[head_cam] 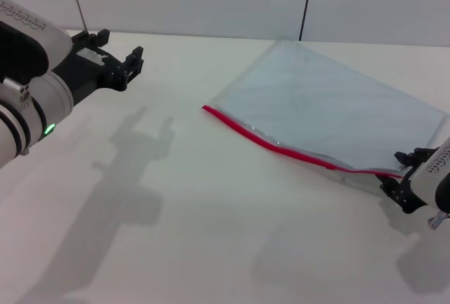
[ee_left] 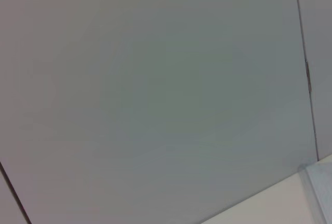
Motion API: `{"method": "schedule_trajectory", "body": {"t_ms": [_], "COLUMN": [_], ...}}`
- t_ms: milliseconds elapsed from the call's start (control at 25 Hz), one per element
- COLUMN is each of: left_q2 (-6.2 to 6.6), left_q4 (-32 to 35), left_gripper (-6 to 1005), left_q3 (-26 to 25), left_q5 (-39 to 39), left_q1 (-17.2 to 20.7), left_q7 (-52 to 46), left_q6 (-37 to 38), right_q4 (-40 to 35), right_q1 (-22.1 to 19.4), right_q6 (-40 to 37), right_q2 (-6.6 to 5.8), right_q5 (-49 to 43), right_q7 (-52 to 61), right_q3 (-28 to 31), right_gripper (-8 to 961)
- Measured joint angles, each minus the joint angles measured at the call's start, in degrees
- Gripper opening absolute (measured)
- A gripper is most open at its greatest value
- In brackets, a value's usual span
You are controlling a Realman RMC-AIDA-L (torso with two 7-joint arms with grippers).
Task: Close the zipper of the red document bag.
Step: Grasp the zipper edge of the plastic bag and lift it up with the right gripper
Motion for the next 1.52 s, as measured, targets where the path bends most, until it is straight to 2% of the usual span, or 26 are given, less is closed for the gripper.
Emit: {"method": "schedule_trajectory", "body": {"t_ms": [440, 760, 1120, 1360, 1520], "left_q2": [0.00, 0.00, 0.00, 0.00, 0.02], "left_q4": [0.1, 0.6, 0.6, 0.6, 1.8], "left_gripper": [585, 582, 579, 576, 575], "left_q3": [0.1, 0.1, 0.0, 0.0, -1.4], "left_q5": [0.0, 0.0, 0.0, 0.0, 0.0], "left_q1": [-0.1, 0.1, 0.1, 0.1, -0.2], "left_q7": [0.0, 0.0, 0.0, 0.0, -0.3], "left_q6": [0.2, 0.4, 0.4, 1.0, 5.3], "right_q4": [1.4, 1.5, 1.0, -2.0, -6.2], "right_q1": [1.8, 3.1, 3.2, 2.3, 0.4], "right_q6": [-0.5, -0.8, -0.3, -0.1, -0.2], "right_q2": [0.02, 0.02, 0.01, 0.02, 0.01], "right_q5": [-1.1, -11.4, -12.1, -12.1, -12.4], "right_q7": [2.9, 13.5, 14.2, 14.2, 14.1], "right_q3": [0.2, -1.4, -2.2, -2.3, -2.6], "right_gripper": [371, 312, 228, 167, 148]}}
